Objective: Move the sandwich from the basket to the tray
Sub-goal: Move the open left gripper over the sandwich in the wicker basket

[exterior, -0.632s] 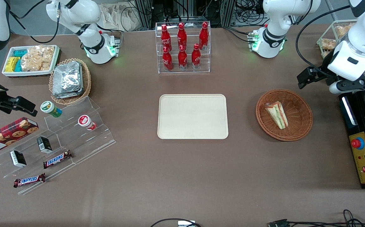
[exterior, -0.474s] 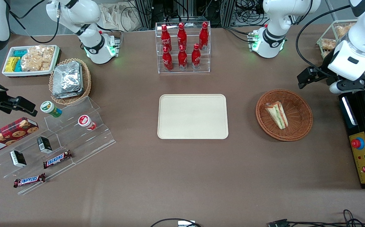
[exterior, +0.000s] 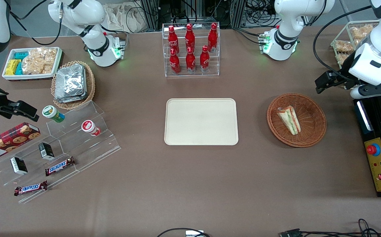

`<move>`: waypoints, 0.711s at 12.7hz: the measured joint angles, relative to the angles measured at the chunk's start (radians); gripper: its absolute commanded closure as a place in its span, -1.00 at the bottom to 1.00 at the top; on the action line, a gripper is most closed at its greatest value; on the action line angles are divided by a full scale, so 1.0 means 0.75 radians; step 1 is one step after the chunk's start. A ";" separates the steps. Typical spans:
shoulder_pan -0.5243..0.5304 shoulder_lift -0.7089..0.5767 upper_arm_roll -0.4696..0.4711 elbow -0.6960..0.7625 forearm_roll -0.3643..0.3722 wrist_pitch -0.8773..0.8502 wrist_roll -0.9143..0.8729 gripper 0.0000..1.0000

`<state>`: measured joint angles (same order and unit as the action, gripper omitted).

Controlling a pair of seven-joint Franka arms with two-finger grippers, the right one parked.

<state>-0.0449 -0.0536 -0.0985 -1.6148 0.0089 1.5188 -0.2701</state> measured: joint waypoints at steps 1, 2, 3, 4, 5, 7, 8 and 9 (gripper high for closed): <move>0.001 0.000 -0.004 0.000 0.003 -0.010 0.007 -1.00; 0.001 0.000 -0.008 0.001 0.008 -0.021 0.011 -1.00; 0.002 0.001 -0.009 0.001 0.011 -0.028 0.018 -1.00; 0.005 0.005 -0.010 0.001 0.012 -0.034 0.025 -1.00; 0.009 0.012 -0.010 0.001 0.012 -0.045 0.029 -1.00; 0.019 0.028 -0.009 -0.009 0.013 -0.090 0.031 -1.00; 0.022 0.028 -0.009 -0.039 0.013 -0.096 0.027 -1.00; 0.023 0.024 -0.009 -0.082 0.013 -0.094 0.022 -1.00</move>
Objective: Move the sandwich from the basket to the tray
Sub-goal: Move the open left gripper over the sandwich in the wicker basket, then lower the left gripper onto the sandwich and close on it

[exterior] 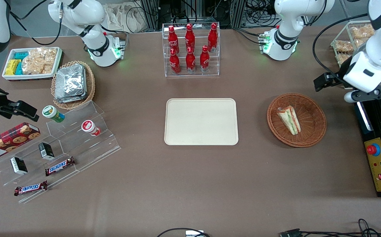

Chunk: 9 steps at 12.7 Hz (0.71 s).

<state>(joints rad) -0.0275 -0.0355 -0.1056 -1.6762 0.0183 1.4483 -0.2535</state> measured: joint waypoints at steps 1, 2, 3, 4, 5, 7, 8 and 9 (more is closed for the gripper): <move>0.000 -0.009 0.000 -0.054 0.000 0.013 -0.007 -1.00; 0.001 -0.025 0.000 -0.120 0.000 0.046 -0.024 -1.00; 0.006 -0.052 0.000 -0.204 -0.001 0.101 -0.055 -1.00; 0.015 -0.084 0.001 -0.296 -0.001 0.158 -0.087 -1.00; 0.025 -0.117 0.003 -0.388 -0.002 0.212 -0.121 -1.00; 0.031 -0.160 0.004 -0.538 -0.002 0.338 -0.165 -1.00; 0.031 -0.164 0.004 -0.610 -0.002 0.425 -0.174 -1.00; 0.033 -0.157 0.004 -0.676 -0.002 0.514 -0.181 -1.00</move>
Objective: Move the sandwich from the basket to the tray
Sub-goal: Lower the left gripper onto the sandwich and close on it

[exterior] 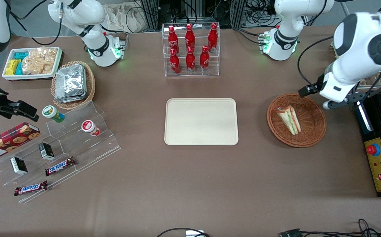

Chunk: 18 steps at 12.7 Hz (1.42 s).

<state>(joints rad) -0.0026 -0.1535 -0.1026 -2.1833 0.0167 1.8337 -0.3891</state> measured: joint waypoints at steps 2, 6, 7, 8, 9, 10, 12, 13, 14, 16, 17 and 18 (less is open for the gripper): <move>0.013 0.064 0.000 -0.087 0.000 0.161 -0.004 -1.00; 0.021 0.290 -0.001 -0.135 0.008 0.446 -0.077 -1.00; 0.020 0.329 -0.001 -0.138 0.020 0.504 -0.104 -1.00; 0.017 0.358 -0.002 -0.145 0.031 0.553 -0.127 -1.00; 0.014 0.381 -0.002 -0.160 0.048 0.602 -0.150 -1.00; 0.011 0.400 -0.003 -0.175 0.091 0.642 -0.201 -0.99; -0.010 0.428 -0.010 -0.189 0.191 0.672 -0.332 -0.99; -0.027 0.440 -0.014 -0.190 0.209 0.678 -0.367 -0.99; -0.038 0.450 -0.017 -0.191 0.213 0.685 -0.385 -0.98; -0.042 0.471 -0.017 -0.210 0.214 0.740 -0.390 -0.87; -0.042 0.481 -0.016 -0.225 0.214 0.766 -0.390 -0.69; -0.041 0.489 -0.016 -0.234 0.214 0.777 -0.390 -0.18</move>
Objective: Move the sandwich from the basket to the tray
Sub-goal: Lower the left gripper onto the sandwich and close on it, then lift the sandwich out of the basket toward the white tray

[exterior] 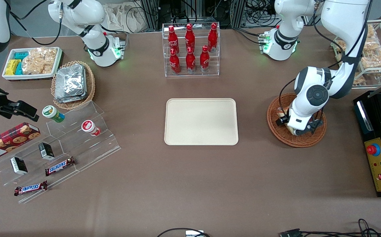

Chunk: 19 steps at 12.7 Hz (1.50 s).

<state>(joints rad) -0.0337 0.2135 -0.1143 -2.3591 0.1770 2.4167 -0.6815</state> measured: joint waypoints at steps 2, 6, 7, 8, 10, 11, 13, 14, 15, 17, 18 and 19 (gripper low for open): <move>0.001 0.009 0.001 -0.003 0.000 0.003 0.000 0.79; 0.004 0.006 0.005 -0.003 0.001 -0.002 0.000 1.00; 0.004 0.002 0.005 -0.002 0.002 -0.012 0.000 1.00; 0.004 -0.008 0.005 0.000 0.002 -0.040 0.000 1.00; 0.003 -0.069 0.004 0.020 0.004 -0.148 0.001 1.00; 0.002 -0.118 0.001 0.041 0.004 -0.229 0.012 1.00; 0.001 -0.233 -0.002 0.119 -0.031 -0.435 0.086 1.00; 0.000 -0.280 -0.003 0.188 -0.075 -0.569 0.148 1.00; -0.001 -0.313 -0.004 0.286 -0.112 -0.723 0.199 1.00; -0.011 -0.335 -0.006 0.532 -0.174 -0.999 0.282 1.00; -0.020 -0.335 -0.008 0.659 -0.202 -1.114 0.315 1.00; -0.027 -0.332 -0.011 0.771 -0.229 -1.203 0.334 1.00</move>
<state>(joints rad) -0.0541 -0.0352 -0.1228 -1.7808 0.0055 1.5148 -0.4311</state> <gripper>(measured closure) 0.806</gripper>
